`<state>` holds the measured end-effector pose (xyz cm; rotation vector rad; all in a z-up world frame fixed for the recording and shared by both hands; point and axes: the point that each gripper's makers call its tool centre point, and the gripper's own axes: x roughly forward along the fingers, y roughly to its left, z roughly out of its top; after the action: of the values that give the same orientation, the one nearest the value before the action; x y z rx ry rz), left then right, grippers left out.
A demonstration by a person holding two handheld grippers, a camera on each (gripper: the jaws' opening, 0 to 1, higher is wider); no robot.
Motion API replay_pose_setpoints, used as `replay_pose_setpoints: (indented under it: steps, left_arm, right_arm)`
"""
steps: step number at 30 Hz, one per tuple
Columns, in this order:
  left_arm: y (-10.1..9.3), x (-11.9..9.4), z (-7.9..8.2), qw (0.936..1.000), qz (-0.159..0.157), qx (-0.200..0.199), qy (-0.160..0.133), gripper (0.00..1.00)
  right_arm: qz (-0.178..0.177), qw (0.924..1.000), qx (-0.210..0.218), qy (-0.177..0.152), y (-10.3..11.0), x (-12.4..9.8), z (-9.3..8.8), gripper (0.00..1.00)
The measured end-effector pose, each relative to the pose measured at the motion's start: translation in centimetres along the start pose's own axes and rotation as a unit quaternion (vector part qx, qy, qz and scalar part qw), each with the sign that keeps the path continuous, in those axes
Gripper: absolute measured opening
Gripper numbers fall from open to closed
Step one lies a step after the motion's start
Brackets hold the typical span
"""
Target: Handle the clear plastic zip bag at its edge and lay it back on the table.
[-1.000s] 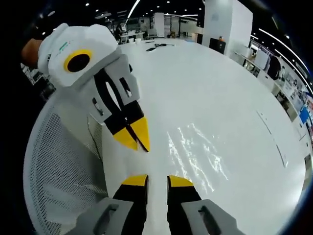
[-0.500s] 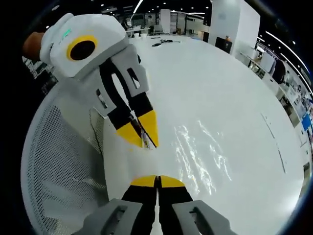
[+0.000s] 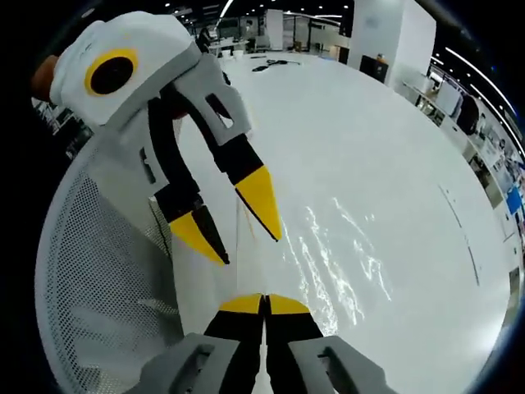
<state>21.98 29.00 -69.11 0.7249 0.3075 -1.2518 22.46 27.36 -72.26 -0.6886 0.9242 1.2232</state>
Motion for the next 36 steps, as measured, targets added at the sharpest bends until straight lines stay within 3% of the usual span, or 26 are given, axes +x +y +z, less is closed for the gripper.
replay_pose_setpoints:
  steps: [9, 30, 36]
  left_arm:
    - [0.0, -0.2, 0.9, 0.9997, -0.002, 0.019, -0.015, 0.1]
    - [-0.2, 0.0, 1.2, 0.9985, -0.007, 0.052, -0.015, 0.06]
    - [-0.7, 0.3, 0.4, 0.9983, -0.02, 0.055, -0.001, 0.07]
  right_arm:
    - [-0.001, 0.9999, 0.013, 0.003, 0.0, -0.2, 0.0, 0.0]
    - [-0.011, 0.9999, -0.003, 0.007, -0.7, -0.8, 0.0, 0.0]
    - [-0.009, 0.9999, -0.002, 0.005, -0.8, -1.0, 0.1, 0.0]
